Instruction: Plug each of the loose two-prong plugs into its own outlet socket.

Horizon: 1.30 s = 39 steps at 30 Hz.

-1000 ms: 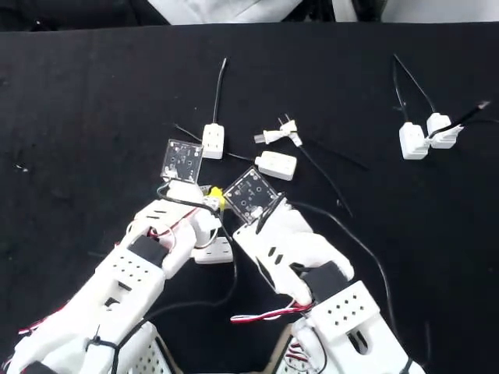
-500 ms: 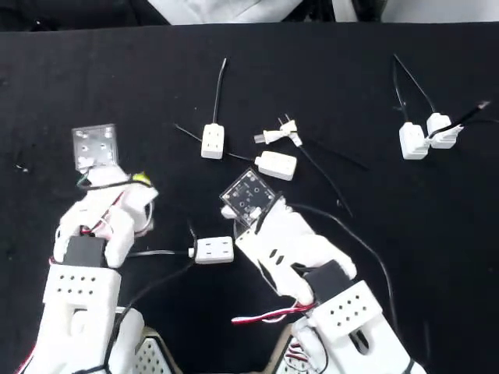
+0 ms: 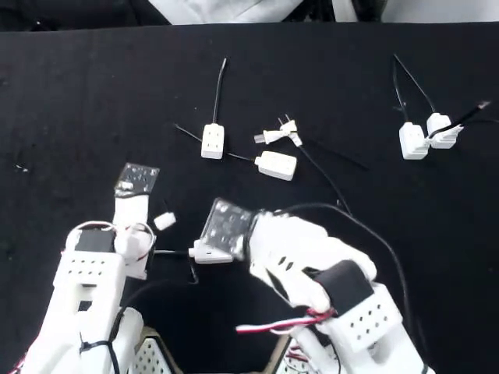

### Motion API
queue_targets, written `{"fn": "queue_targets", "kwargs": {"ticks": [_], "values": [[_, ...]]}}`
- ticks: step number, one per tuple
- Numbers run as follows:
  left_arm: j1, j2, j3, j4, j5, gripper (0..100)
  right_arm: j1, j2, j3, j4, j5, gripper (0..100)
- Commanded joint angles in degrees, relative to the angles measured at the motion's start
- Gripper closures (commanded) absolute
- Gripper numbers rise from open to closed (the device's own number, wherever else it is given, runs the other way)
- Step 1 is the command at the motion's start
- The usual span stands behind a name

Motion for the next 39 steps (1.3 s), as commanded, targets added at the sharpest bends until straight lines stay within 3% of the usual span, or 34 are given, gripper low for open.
{"fn": "queue_targets", "kwargs": {"ticks": [1, 15, 27, 31, 39], "values": [[-0.4, 0.0, 2.7, -4.7, -0.4, 97, -2.8, 6.3, -7.4, 3.7, 3.2, 98.8], [-0.5, 0.0, 5.6, -9.1, 4.1, 97, -7.6, 33.9, -19.3, 4.0, 8.7, 98.8], [-2.9, -0.2, 5.6, -9.0, 4.6, 97, -7.6, 43.9, -26.5, 4.0, 9.0, 98.8], [-3.2, -0.1, 5.6, -9.0, 4.6, 97, -7.5, 48.5, -27.0, 4.0, 13.7, 98.8], [-3.1, 0.1, 5.7, -9.0, 4.6, 97, -2.5, 53.0, -34.1, 4.2, 15.4, 98.8]]}}
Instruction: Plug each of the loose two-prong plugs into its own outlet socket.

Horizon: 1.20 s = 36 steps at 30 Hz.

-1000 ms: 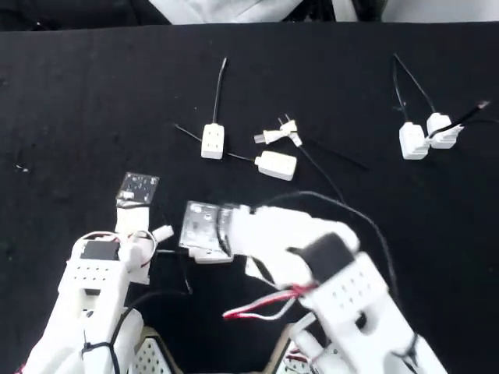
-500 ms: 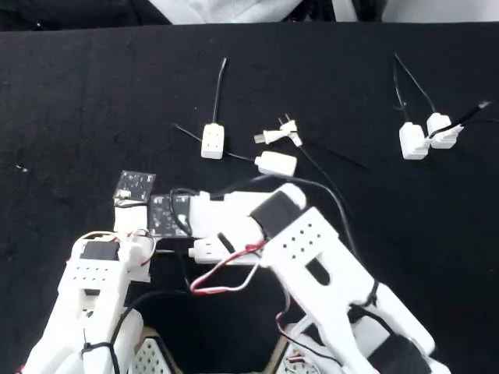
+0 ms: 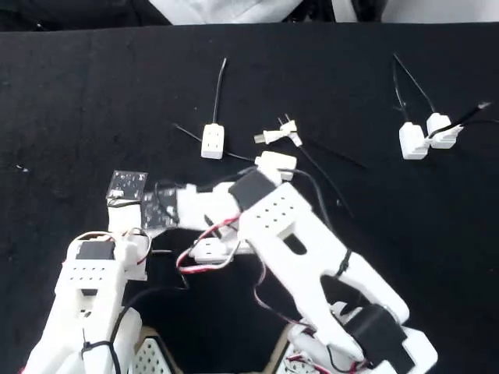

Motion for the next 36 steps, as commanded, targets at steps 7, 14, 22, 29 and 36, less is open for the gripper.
{"fn": "queue_targets", "kwargs": {"ticks": [7, 14, 22, 29, 36], "values": [[-0.5, 0.1, -0.1, -0.4, 0.4, 97, 2.0, 3.5, -5.2, 0.0, 2.4, 98.8], [-0.5, 0.1, -0.1, -0.4, 0.4, 97, 1.7, 3.8, -5.2, 0.3, 2.4, 98.8], [-0.5, 0.1, -0.1, -0.4, 0.4, 97, 1.7, 3.9, -5.0, 0.1, 2.5, 98.8], [-0.5, 0.1, -0.1, -0.4, 0.4, 97, 0.9, 3.9, -2.5, 0.1, 2.5, 98.8], [-0.5, 0.1, -0.1, -0.4, 0.4, 97, -1.4, 3.9, -0.8, -0.1, 2.3, 98.8]]}}
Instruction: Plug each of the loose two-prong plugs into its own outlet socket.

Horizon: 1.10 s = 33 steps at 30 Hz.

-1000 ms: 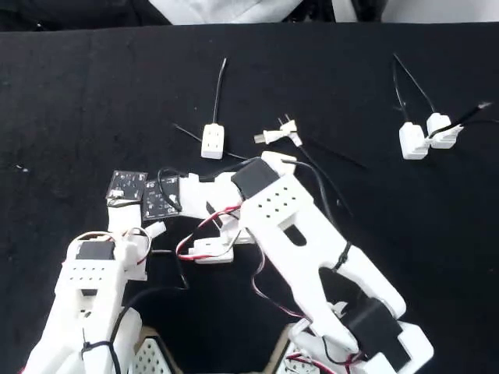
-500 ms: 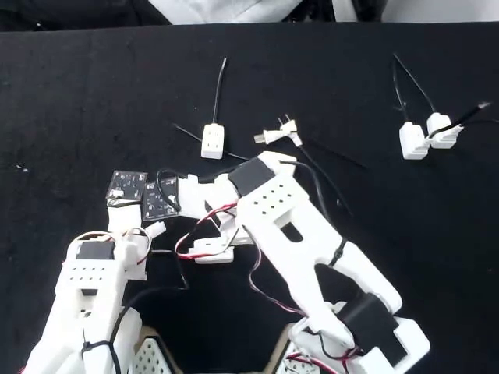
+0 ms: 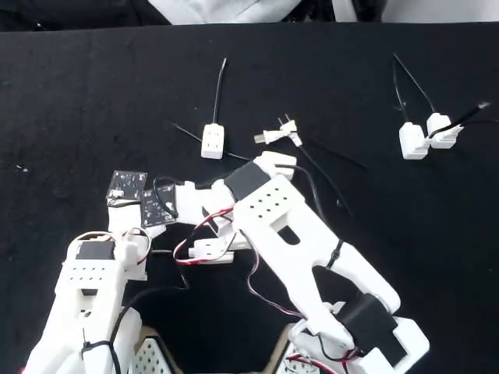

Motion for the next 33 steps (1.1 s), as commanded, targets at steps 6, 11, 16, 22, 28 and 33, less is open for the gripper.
{"fn": "queue_targets", "kwargs": {"ticks": [6, 11, 16, 22, 28, 33], "values": [[-0.5, 0.1, -0.1, -0.4, 0.4, 97, -1.0, 0.0, 0.1, -1.5, 0.3, 98.8], [-0.5, 0.1, -0.1, -0.4, 0.4, 97, -1.0, 0.0, 2.4, -4.0, 0.3, 98.8], [-0.5, 0.1, -0.1, -0.4, 0.4, 97, -0.9, 0.0, 2.6, -3.7, 0.3, 98.8], [-0.5, 0.1, -0.1, -0.4, 0.4, 97, -1.0, 0.0, 2.6, -3.6, 0.3, 98.8], [-0.5, 0.1, -0.1, -0.4, 0.4, 97, -0.8, 0.0, 2.6, -3.4, 0.3, 98.8], [-0.5, -0.4, 0.4, -0.4, 0.4, 97, -1.0, 0.0, 2.7, -2.6, 0.3, 98.8]]}}
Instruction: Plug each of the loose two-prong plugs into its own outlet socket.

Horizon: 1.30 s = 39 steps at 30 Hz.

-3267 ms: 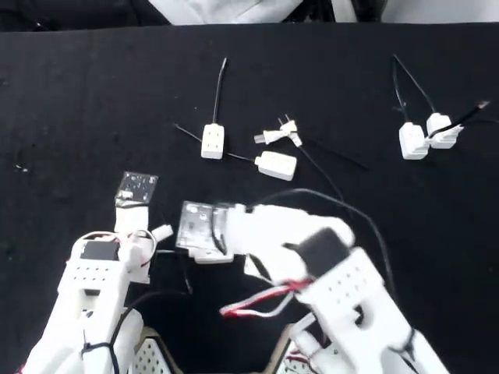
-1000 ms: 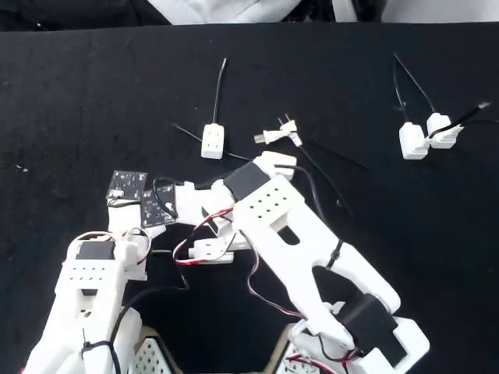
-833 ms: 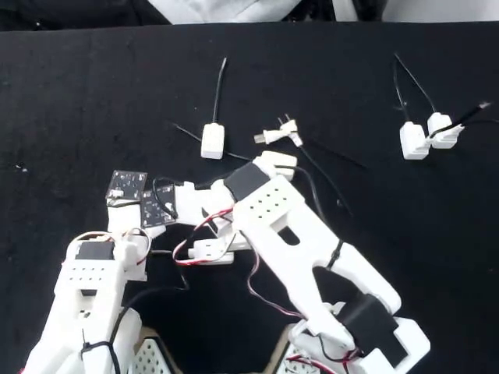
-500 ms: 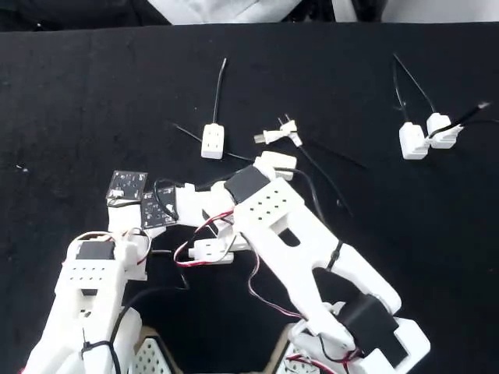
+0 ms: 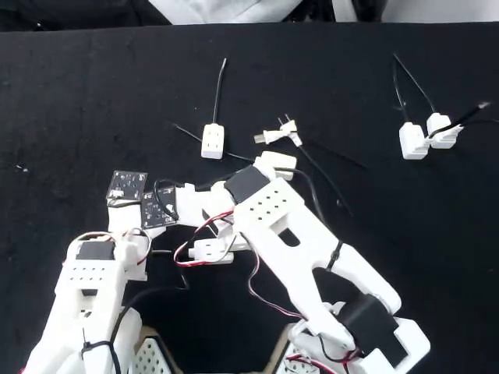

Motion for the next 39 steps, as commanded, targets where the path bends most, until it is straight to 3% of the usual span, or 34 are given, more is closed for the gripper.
{"fn": "queue_targets", "kwargs": {"ticks": [1, 39], "values": [[-0.5, -0.4, 0.0, -0.5, 0.4, 97, -0.8, 0.0, 0.2, 0.3, 0.3, 98.8], [-0.5, -0.4, 0.0, -0.5, 0.4, 97, -0.8, 0.0, 2.6, 0.0, 0.3, 98.8]]}}
